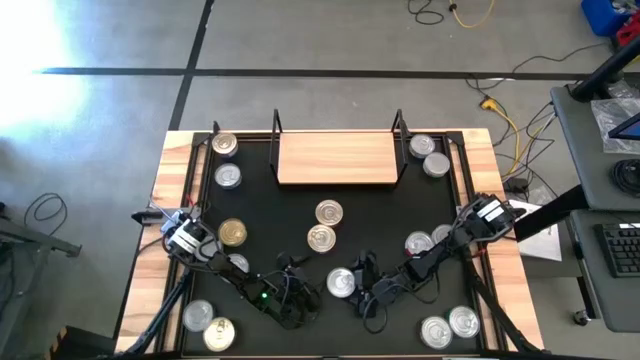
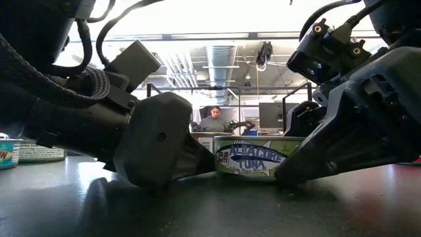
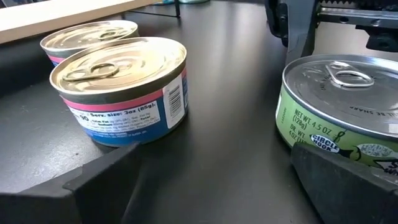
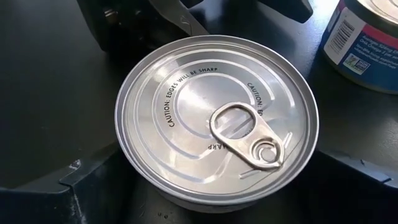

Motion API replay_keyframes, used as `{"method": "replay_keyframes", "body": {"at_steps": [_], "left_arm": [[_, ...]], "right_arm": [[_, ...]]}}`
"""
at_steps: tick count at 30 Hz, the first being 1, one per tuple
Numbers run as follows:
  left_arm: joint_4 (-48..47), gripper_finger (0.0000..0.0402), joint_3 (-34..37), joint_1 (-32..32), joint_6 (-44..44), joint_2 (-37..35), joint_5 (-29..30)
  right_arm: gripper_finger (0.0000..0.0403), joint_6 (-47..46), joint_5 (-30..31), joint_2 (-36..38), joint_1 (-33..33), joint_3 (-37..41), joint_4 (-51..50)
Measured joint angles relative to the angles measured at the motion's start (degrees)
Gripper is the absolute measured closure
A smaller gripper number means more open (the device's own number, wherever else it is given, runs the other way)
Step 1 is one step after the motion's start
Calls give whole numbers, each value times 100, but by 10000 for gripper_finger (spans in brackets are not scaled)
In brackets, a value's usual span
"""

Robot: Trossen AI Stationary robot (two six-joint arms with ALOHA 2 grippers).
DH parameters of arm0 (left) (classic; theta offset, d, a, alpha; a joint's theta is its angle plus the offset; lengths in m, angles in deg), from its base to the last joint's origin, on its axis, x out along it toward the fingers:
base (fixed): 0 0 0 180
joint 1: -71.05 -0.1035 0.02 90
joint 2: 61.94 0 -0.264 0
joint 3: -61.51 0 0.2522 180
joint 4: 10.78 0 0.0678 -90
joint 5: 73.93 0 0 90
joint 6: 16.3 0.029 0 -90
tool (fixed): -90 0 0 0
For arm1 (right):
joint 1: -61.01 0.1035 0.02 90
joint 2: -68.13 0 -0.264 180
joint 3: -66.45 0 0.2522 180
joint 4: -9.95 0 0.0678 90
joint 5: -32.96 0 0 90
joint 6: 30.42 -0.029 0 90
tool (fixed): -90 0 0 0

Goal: Stack canned seafood by type on shelf
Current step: Put the green tuna can on the shelf

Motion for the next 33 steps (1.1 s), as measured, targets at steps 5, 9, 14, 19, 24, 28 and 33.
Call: {"method": "replay_keyframes", "body": {"at_steps": [5,9,14,19,24,28,33], "left_arm": [[55,2,0,0,9,4,-59],[70,2,0,0,11,4,-103],[93,2,-33,7,38,5,-123],[78,2,-126,7,225,13,-105],[120,2,-109,9,218,13,-104],[95,2,-96,11,204,13,-123],[71,2,-96,20,294,-2,-116]], "right_arm": [[3,-14,43,0,0,0,53],[3,-15,92,0,0,-20,122],[2,-114,-66,2,-91,-48,100],[2,-118,-176,36,-129,-52,81],[2,-101,-200,58,-153,-52,45],[2,-116,-250,79,-208,-57,-117],[18,181,-353,81,-221,-67,-176]]}}
